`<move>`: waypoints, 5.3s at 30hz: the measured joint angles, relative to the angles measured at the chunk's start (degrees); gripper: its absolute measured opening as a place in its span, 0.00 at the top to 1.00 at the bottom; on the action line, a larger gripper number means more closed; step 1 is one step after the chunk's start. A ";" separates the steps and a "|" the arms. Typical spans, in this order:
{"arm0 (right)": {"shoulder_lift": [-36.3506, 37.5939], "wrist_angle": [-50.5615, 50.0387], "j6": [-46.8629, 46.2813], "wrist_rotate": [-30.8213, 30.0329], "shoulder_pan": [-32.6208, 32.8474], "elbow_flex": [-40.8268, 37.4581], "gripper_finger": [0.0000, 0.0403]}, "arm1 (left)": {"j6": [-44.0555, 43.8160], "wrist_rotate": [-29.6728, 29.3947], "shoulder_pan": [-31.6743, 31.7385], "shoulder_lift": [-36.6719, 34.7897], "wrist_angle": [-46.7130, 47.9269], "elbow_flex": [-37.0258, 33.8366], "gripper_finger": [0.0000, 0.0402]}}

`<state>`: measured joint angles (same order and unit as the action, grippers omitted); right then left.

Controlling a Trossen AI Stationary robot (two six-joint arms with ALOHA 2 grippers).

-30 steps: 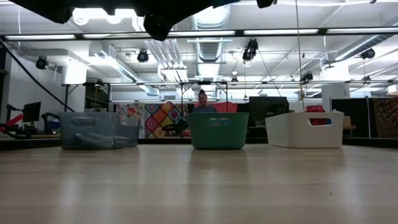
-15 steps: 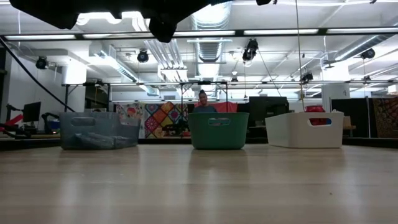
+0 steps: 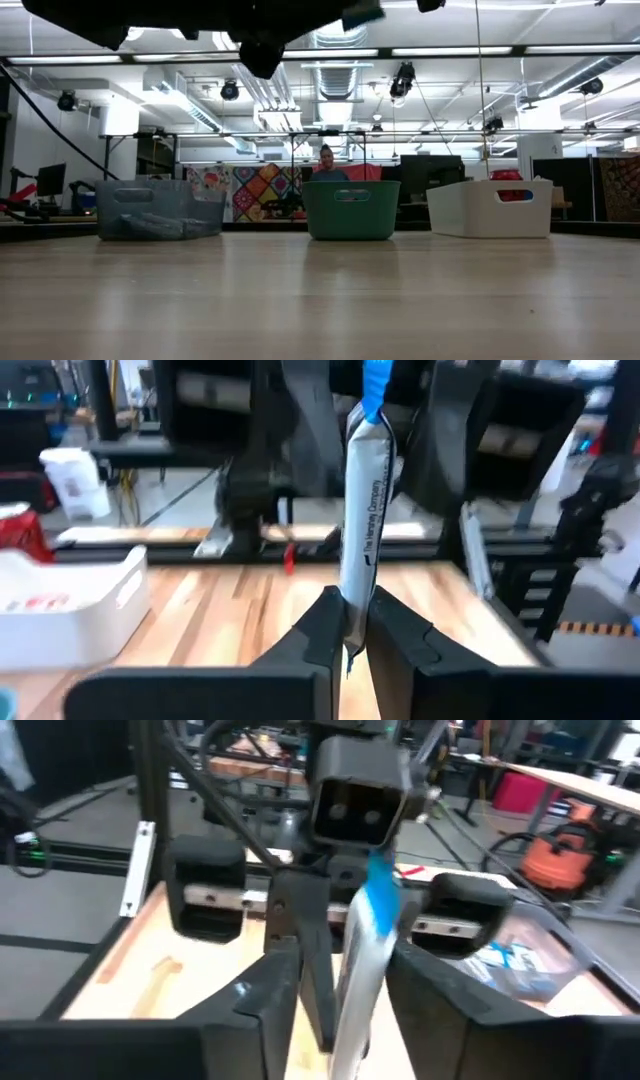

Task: Sort candy
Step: Put the white chocolate into the black bin

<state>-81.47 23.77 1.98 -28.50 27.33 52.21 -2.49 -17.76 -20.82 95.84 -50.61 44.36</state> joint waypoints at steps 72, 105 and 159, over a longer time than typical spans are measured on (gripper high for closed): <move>4.87 -29.95 -29.72 16.52 -11.48 0.92 0.51 | -25.07 -17.89 -15.62 -25.60 68.32 -0.17 0.81; -7.63 -61.64 -43.16 31.06 13.72 7.55 0.55 | -8.21 -24.80 -18.29 -25.58 51.43 -0.24 0.81; -10.82 -47.96 -33.85 -29.96 4.61 14.67 0.97 | -15.50 -25.24 -6.52 -3.18 17.05 -0.26 0.69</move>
<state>-92.28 -24.19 -31.88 -58.45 31.94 66.87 -17.98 -43.00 -27.34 92.66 -33.56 44.10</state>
